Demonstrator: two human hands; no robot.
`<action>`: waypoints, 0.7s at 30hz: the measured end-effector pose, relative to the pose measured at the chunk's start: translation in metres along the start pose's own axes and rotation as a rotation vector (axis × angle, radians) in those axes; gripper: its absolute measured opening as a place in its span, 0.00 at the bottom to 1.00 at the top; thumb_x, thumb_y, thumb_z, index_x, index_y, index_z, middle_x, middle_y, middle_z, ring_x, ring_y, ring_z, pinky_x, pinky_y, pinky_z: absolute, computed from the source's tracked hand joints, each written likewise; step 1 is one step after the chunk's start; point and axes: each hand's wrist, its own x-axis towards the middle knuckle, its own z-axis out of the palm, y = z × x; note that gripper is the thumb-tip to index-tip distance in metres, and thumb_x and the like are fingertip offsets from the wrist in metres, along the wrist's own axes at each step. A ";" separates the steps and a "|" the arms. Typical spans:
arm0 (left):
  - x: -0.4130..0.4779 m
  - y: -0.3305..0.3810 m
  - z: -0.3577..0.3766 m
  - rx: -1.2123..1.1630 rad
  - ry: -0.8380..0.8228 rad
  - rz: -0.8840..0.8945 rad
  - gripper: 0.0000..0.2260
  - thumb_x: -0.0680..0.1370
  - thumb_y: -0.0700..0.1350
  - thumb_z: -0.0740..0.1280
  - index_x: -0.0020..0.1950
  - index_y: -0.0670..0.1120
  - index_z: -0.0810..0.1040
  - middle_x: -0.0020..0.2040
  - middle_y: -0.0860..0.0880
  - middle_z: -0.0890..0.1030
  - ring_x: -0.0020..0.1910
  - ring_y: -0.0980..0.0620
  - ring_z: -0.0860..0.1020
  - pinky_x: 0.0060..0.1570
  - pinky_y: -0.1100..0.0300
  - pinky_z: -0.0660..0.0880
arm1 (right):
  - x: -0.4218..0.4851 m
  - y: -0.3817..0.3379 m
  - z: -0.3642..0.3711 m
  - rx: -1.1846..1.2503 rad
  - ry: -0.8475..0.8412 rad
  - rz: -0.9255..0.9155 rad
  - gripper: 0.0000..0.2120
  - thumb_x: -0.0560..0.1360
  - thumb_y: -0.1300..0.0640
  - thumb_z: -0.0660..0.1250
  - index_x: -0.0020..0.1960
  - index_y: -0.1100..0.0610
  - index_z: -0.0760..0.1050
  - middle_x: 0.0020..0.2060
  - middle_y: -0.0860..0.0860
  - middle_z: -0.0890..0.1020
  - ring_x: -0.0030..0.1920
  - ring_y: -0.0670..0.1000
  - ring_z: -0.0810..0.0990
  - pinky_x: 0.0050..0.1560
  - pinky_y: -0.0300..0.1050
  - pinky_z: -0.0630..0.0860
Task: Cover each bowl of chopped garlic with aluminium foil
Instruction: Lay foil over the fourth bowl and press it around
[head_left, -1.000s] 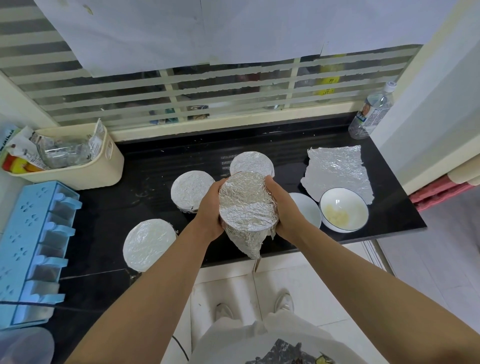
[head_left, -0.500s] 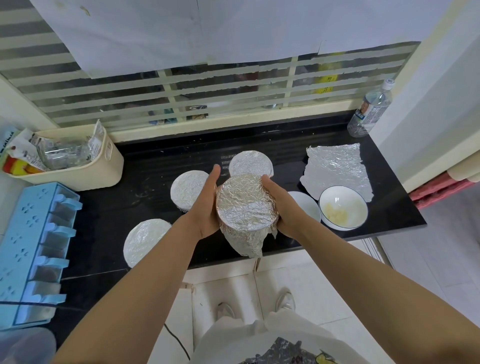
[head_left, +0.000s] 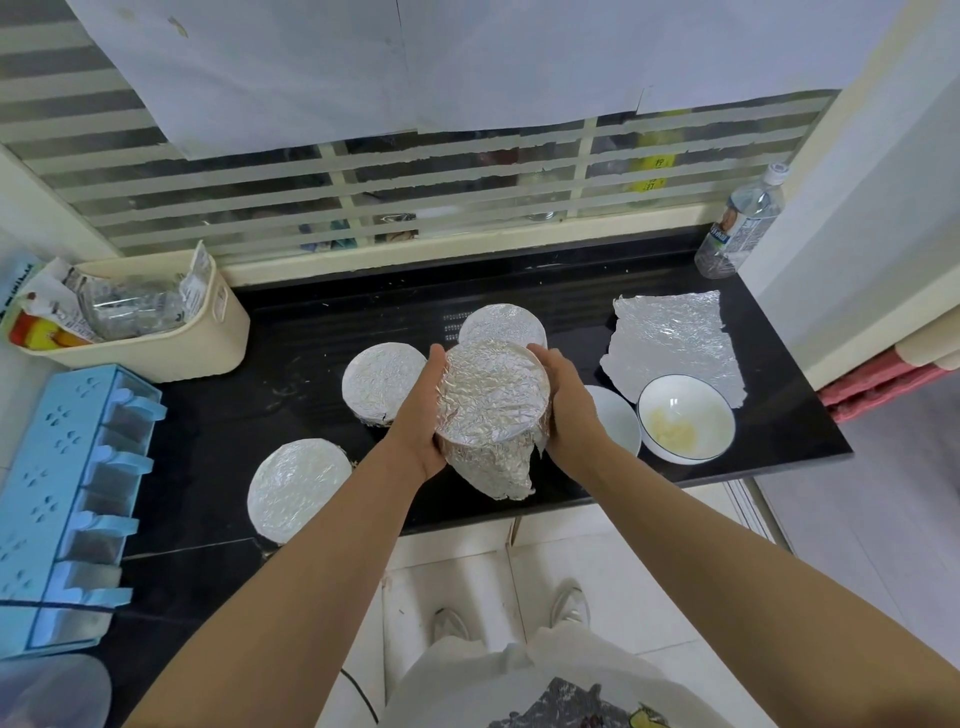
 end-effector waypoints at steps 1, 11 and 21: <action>0.000 0.000 0.000 -0.037 0.019 0.010 0.23 0.80 0.64 0.57 0.56 0.47 0.80 0.49 0.45 0.86 0.49 0.46 0.84 0.53 0.49 0.78 | 0.000 0.004 0.000 -0.042 0.037 -0.028 0.18 0.80 0.47 0.57 0.56 0.59 0.78 0.50 0.57 0.85 0.54 0.57 0.82 0.63 0.56 0.75; 0.009 0.002 -0.008 -0.193 0.147 0.090 0.27 0.78 0.67 0.59 0.65 0.48 0.76 0.60 0.44 0.82 0.58 0.42 0.81 0.60 0.44 0.77 | 0.003 0.022 -0.015 -0.202 -0.038 -0.241 0.12 0.80 0.65 0.60 0.62 0.58 0.74 0.55 0.50 0.83 0.55 0.49 0.82 0.54 0.40 0.78; 0.003 0.000 -0.007 -0.196 0.157 0.134 0.25 0.78 0.66 0.60 0.64 0.50 0.78 0.58 0.46 0.83 0.56 0.44 0.82 0.59 0.45 0.78 | 0.010 0.008 -0.021 -0.113 0.018 -0.117 0.05 0.76 0.66 0.67 0.51 0.61 0.79 0.39 0.51 0.85 0.39 0.45 0.84 0.41 0.37 0.79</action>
